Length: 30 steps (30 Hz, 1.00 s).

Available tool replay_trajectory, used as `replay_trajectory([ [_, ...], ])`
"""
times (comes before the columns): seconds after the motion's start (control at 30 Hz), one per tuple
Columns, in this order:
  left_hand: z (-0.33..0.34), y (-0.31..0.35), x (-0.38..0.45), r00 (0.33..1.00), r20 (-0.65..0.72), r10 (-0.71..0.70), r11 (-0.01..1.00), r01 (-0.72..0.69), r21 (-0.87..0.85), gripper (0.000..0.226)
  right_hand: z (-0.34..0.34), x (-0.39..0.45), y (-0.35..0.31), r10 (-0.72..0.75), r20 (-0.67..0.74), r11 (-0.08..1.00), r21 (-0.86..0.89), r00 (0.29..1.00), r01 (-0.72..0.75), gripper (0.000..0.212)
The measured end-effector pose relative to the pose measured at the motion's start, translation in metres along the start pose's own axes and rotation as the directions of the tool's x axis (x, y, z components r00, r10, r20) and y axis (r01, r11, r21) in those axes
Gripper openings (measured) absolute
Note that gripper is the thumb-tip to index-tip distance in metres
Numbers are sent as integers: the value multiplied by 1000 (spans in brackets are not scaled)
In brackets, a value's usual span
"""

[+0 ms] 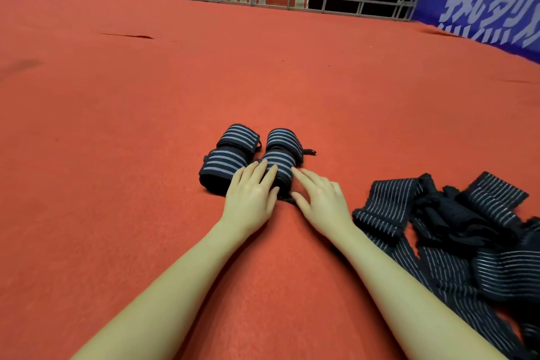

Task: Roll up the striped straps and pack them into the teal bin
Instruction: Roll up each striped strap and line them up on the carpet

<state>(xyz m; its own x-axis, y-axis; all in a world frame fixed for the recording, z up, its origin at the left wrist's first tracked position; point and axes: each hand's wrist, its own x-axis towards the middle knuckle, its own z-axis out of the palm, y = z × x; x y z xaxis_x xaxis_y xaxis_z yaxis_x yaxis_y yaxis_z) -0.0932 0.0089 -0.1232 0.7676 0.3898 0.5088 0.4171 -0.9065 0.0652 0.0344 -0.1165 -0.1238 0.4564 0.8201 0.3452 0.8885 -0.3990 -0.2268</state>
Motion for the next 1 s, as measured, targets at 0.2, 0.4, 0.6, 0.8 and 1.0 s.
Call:
replay_trajectory([
  [0.2,-16,37,-15,1000,-18,9,988,-11,-151,48,-28,-52,23,-64,-173,998,-32,983,59,31],
  [0.4,-22,95,-44,985,170,16,944,42,-328,49,-49,-112,51,-26,-102,987,-163,994,9,46],
  [0.6,-14,127,-66,935,340,104,937,22,-348,39,-42,-149,51,118,-95,974,-182,988,-134,47],
  [0.8,-12,137,-74,955,295,17,913,106,-395,21,-43,-161,43,16,-248,976,-205,969,-69,31],
  [1.0,-12,137,-71,956,291,37,923,79,-376,19,-40,-161,45,-5,-256,977,-206,967,-50,25],
])
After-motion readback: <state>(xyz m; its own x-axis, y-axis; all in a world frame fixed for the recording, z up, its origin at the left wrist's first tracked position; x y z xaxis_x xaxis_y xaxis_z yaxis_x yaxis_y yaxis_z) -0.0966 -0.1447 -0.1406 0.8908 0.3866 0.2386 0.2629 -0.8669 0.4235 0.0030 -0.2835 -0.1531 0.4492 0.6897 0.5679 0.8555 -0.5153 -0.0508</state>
